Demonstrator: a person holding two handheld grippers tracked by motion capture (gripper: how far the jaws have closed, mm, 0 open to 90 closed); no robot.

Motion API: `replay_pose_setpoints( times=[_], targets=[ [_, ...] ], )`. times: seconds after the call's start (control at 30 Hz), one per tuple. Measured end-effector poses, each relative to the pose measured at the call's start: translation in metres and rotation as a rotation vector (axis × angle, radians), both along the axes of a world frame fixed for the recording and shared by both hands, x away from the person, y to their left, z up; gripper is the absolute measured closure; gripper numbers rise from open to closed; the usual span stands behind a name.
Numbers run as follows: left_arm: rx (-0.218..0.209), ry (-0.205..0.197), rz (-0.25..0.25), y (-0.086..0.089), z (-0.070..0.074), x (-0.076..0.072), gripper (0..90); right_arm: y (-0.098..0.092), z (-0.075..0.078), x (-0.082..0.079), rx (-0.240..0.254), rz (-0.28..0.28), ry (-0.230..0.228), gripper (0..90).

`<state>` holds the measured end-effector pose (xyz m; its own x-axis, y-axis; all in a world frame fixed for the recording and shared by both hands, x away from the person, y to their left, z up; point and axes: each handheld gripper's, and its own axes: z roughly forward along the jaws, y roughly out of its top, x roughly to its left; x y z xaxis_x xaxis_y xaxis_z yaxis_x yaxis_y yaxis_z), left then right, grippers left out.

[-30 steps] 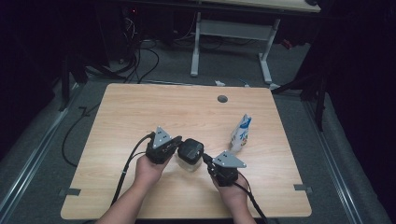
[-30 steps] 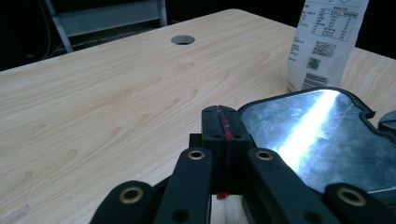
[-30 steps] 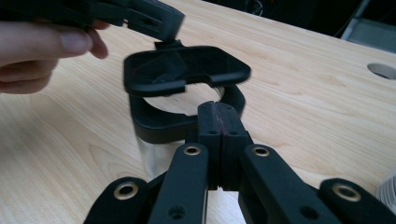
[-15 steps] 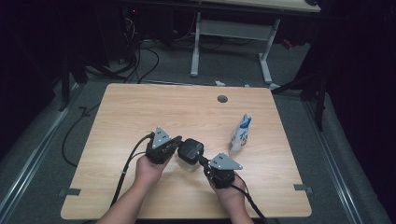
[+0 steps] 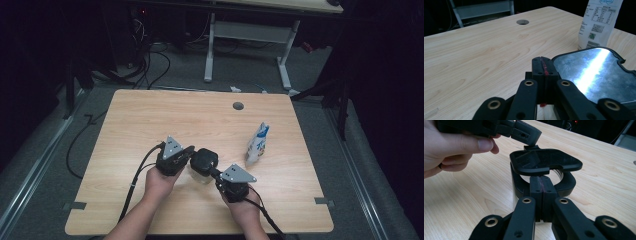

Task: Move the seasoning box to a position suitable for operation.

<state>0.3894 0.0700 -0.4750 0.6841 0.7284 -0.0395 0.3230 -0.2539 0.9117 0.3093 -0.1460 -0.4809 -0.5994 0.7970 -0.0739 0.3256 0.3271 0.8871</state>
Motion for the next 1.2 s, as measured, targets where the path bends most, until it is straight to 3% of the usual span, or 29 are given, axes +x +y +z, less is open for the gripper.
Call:
replay_pose_setpoints(
  times=[0.27, 0.37, 0.4, 0.53, 0.77, 1.2],
  targets=[
    [-0.025, -0.018, -0.003, 0.019, 0.011, -0.017, 85.0, 0.0, 0.0, 0.0, 0.007, -0.003, -0.003, 90.0],
    [-0.032, -0.012, 0.001, 0.026, 0.009, -0.024, 85.1, 0.0, 0.001, 0.0, 0.011, -0.004, -0.007, 90.0],
    [-0.038, 0.006, -0.001, 0.032, 0.004, -0.032, 85.4, 0.0, 0.001, 0.0, 0.014, -0.005, -0.007, 90.0],
    [-0.025, 0.026, -0.018, 0.035, -0.006, -0.046, 86.9, -0.001, 0.003, 0.0, 0.023, -0.008, -0.009, 90.0],
    [-0.018, 0.046, -0.066, 0.023, -0.016, -0.059, 87.6, 0.0, 0.005, 0.001, 0.037, -0.012, -0.017, 90.0],
    [-0.061, 0.051, -0.102, 0.002, -0.013, -0.064, 89.2, 0.0, 0.009, 0.0, 0.052, -0.005, -0.032, 89.7]
  ],
)
